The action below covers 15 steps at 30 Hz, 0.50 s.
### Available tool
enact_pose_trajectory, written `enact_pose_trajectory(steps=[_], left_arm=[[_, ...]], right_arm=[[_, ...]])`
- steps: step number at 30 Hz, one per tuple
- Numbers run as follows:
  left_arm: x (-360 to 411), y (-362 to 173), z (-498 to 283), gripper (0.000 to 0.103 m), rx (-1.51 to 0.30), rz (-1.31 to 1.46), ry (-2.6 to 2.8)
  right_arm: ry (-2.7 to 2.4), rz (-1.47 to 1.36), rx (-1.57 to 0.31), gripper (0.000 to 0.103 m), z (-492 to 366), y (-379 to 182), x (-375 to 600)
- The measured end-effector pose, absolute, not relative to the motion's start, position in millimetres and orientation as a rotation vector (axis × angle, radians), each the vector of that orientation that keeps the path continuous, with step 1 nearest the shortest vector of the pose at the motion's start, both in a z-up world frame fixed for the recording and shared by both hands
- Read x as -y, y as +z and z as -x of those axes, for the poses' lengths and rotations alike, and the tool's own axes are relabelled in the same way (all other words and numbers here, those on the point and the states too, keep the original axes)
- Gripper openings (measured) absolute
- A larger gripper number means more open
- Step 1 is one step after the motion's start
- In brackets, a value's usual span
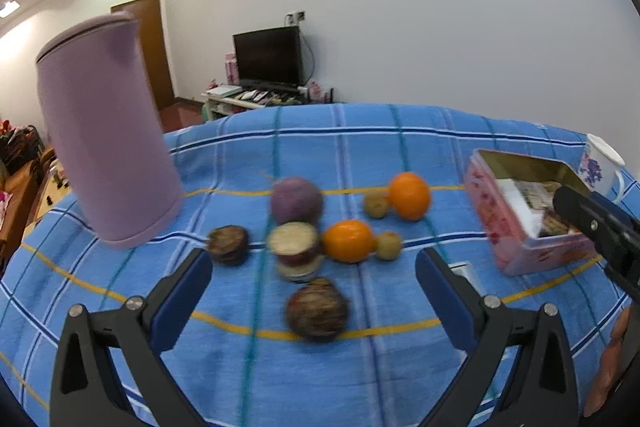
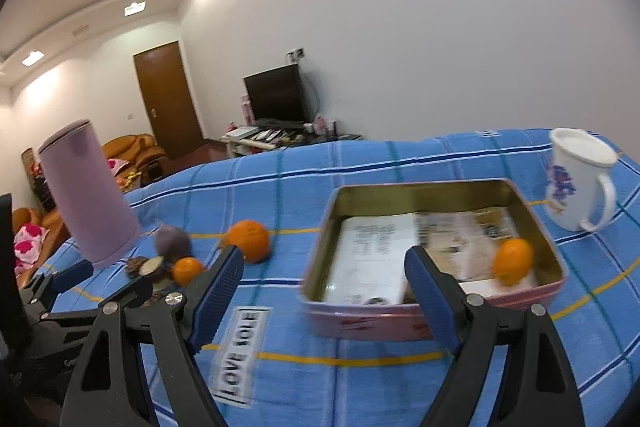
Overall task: Organize fruits
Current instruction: 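Withdraw both grippers from the tin back toward the fruits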
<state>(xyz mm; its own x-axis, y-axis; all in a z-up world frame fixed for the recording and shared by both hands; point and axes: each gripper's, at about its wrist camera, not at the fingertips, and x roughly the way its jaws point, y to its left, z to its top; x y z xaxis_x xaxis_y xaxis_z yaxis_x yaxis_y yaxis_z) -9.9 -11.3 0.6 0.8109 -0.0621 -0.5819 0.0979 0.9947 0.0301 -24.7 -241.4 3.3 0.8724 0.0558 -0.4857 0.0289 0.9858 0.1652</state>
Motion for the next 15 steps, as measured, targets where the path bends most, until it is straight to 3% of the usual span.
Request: enact_pose_trajectory(steps=[15], left_arm=[[-78.1, -10.7, -27.3, 0.103, -0.665, -0.04, 0.077]], right_arm=[[0.171, -0.065, -0.62, 0.084, 3.2, -16.5, 155.5]])
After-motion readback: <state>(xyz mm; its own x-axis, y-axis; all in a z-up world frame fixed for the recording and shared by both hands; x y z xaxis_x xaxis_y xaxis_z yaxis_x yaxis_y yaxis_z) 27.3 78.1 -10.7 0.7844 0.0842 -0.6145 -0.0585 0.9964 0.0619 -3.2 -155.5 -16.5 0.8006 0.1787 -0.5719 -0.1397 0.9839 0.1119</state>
